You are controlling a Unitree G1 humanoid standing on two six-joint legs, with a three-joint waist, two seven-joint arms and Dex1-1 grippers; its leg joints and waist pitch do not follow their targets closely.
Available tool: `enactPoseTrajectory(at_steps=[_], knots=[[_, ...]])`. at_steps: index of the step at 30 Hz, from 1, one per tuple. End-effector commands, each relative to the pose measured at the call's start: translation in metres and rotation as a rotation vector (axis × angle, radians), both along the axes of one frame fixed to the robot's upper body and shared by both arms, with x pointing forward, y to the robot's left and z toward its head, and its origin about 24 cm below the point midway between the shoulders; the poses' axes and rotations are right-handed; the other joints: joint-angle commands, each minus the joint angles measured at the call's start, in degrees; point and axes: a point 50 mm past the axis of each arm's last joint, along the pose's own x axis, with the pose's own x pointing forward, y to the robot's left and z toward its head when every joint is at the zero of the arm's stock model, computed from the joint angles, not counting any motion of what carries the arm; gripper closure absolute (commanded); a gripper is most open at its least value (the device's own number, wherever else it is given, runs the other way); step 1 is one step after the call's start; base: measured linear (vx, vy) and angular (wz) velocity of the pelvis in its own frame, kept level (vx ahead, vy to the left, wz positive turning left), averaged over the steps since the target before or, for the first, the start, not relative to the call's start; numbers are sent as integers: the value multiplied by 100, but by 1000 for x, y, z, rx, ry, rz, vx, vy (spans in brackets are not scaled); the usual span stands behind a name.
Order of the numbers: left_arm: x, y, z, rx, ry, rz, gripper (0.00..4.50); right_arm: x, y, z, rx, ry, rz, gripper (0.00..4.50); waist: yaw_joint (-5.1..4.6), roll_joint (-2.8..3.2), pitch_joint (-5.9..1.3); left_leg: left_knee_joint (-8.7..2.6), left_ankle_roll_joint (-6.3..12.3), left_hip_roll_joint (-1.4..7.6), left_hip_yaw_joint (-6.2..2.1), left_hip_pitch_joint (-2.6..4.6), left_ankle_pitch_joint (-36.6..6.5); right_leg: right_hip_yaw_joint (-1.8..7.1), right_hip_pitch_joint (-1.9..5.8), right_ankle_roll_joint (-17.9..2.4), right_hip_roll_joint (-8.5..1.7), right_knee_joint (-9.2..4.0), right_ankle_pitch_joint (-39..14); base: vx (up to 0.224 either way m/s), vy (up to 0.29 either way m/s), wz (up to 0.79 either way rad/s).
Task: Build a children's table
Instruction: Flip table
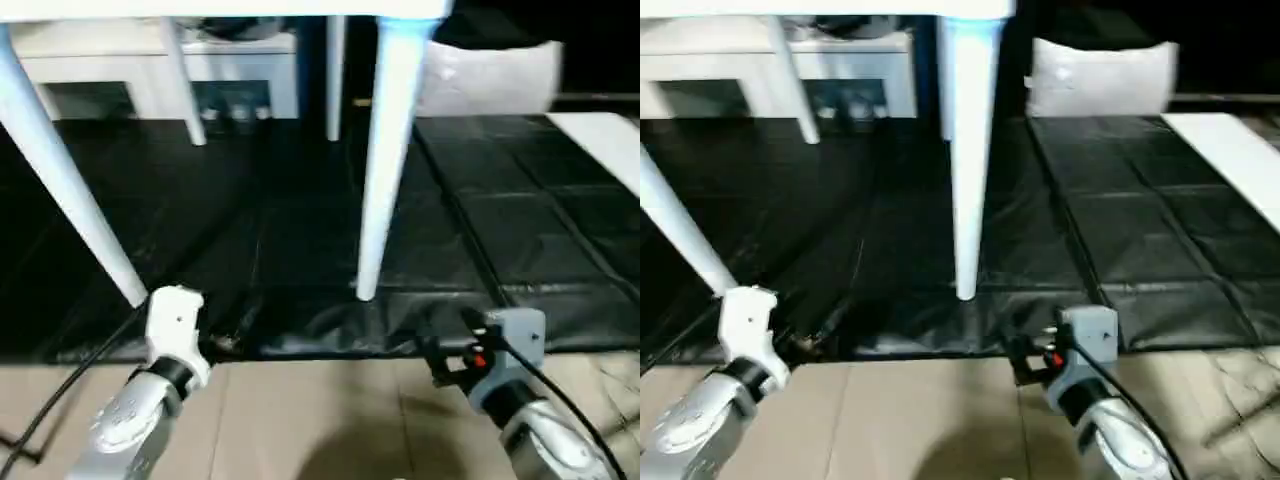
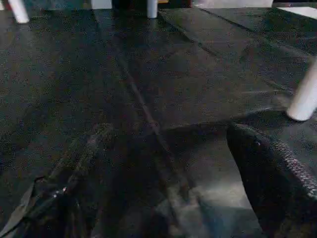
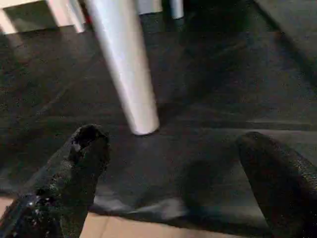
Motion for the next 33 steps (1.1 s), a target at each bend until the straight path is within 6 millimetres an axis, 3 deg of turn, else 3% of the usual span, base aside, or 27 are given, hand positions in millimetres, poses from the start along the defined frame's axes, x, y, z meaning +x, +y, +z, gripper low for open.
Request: enactPoseTrajectory(at_steps=[1,2,3,4,5,6,7,8,9,11,13,15,16,17,18,19,20,21,22,23,24,25,26,28,30,33], knots=[[-1,-3,4,-5,-13,-8,48,2,-3,-1,-19,-8,-22,0,-28,117,-125,-1115,-854,764,-461,-75,-2810,-47,149,43,-118,-46,-270,-27,110,8],[-2,-4,5,-8,-13,-12,48,3,-3,-1,-18,-7,-25,0,-36,94,-119,-1115,-958,733,-469,-44,-3145,-30,142,135,-140,-102,-600,-1,73,7],[-3,-5,5,-10,-12,-12,48,5,-2,-2,-19,-9,-22,0,-39,40,-123,-1058,-1030,693,-473,51,-3470,14,86,236,-199,-225,-1097,0,0,0],[-4,-6,4,-12,-9,-9,48,7,-3,-2,-25,-16,-13,0,-33,3,-114,-995,-967,677,-486,67,-3438,82,67,250,-287,-315,-1399,0,0,0],[-4,-7,4,-16,-9,-4,48,9,-3,-2,-31,-21,-7,0,-24,12,-113,-972,-930,684,-494,66,-3367,116,66,225,-331,-328,-1464,0,0,0],[-4,-7,4,-16,-9,-4,48,9,-3,-2,-31,-21,-7,0,-15,-31,-118,-934,-801,685,-494,36,-3112,169,87,202,-394,-364,-1569,0,0,0],[-4,-7,3,-19,-9,-1,48,10,-3,-2,-34,-24,-5,0,2,-36,-106,-918,-740,695,-487,24,-2933,208,80,186,-423,-391,-1654,0,0,0],[-5,-7,3,-18,-9,7,48,12,-3,-1,-29,-29,2,0,-2,-113,-107,-898,-674,699,-475,18,-2852,221,76,182,-432,-408,-1731,0,0,0],[-5,-8,2,-17,-10,16,48,15,-2,0,-32,-39,37,0,3,-148,-130,-871,-603,712,-478,7,-2679,240,86,117,-453,-405,-1759,0,0,0],[-5,-9,1,-17,-12,20,48,17,-2,0,-45,-40,57,0,22,-126,-141,-853,-530,735,-476,-18,-2417,259,98,-42,-477,-385,-1623,9,-28,1],[-4,-9,2,-20,-13,21,48,18,-2,-1,-48,-37,57,0,33,-196,-148,-827,-426,740,-431,-31,-2135,269,102,-166,-472,-392,-1437,29,-70,3],[-2,-10,4,-20,-16,17,48,21,-2,-1,-48,-36,50,0,52,-192,-162,-797,-311,741,-424,-75,-1773,284,98,-320,-485,-400,-1339,30,-55,3],[-1,-11,5,-19,-19,17,48,22,-2,-1,-49,-36,47,0,46,-203,-200,-723,-69,723,-403,-180,-758,266,100,-594,-432,-361,-313,29,-52,3],[0,-11,6,-18,-20,17,48,22,-2,-2,-50,-36,45,0,47,-226,-234,-671,152,680,-369,-222,-225,230,87,-720,-396,-362,113,0,0,0],[0,-11,6,-18,-20,17,48,22,-2,-2,-50,-36,45,0,56,-246,-328,-527,594,576,-305,-256,406,187,50,-963,-393,-361,429,0,0,0],[2,-10,6,-10,-18,28,48,23,-3,-2,-51,-37,41,0,65,-219,-369,-452,944,533,-302,-329,643,153,22,-1133,-434,-392,380,0,0,0],[3,-10,6,-8,-19,32,48,23,-3,-2,-51,-37,34,0,76,-220,-400,-409,1087,521,-291,-326,743,133,-17,-1181,-415,-400,360,0,0,0],[4,-10,5,-5,-19,34,48,23,-4,-2,-49,-37,29,0,85,-215,-427,-374,1355,511,-310,-383,917,86,-43,-1249,-384,-400,277,0,0,0],[4,-10,4,-2,-17,30,48,24,-4,-3,-48,-36,26,0,97,-181,-400,-427,1398,562,-334,-384,350,37,-50,-1185,-367,-434,-509,0,0,0],[4,-10,4,-1,-17,29,48,24,-5,-3,-48,-36,26,0,103,-173,-377,-473,1318,616,-353,-352,-130,8,-55,-1095,-356,-458,-1058,0,0,0],[4,-11,3,7,-14,22,48,22,-4,-3,-40,-38,27,0,72,-139,-304,-580,941,719,-412,-303,-1230,-29,-43,-820,-366,-494,-2053,0,0,0],[4,-11,3,6,-16,18,48,22,-4,-3,-36,-40,29,0,38,-120,-282,-659,532,793,-481,-295,-1745,-47,-32,-544,-365,-484,-2189,0,0,0],[3,-11,3,0,-18,14,48,21,-4,-2,-25,-43,35,0,36,-117,-279,-686,365,812,-502,-292,-1845,-42,-17,-454,-378,-466,-2063,0,0,0],[3,-12,4,-16,-22,1,48,20,-4,-1,-14,-50,41,0,38,-112,-225,-770,-166,807,-497,-250,-2322,-7,4,-289,-404,-456,-1923,0,0,0],[3,-12,4,-27,-23,-7,48,20,-4,-1,-8,-60,39,0,37,-127,-244,-766,-373,781,-497,-244,-2303,30,41,-210,-457,-457,-1939,0,0,0],[3,-12,5,-30,-18,-4,48,20,-5,-1,-6,-65,42,0,44,-147,-240,-767,-400,780,-481,-268,-1953,75,80,-254,-485,-438,-1664,0,0,0]])
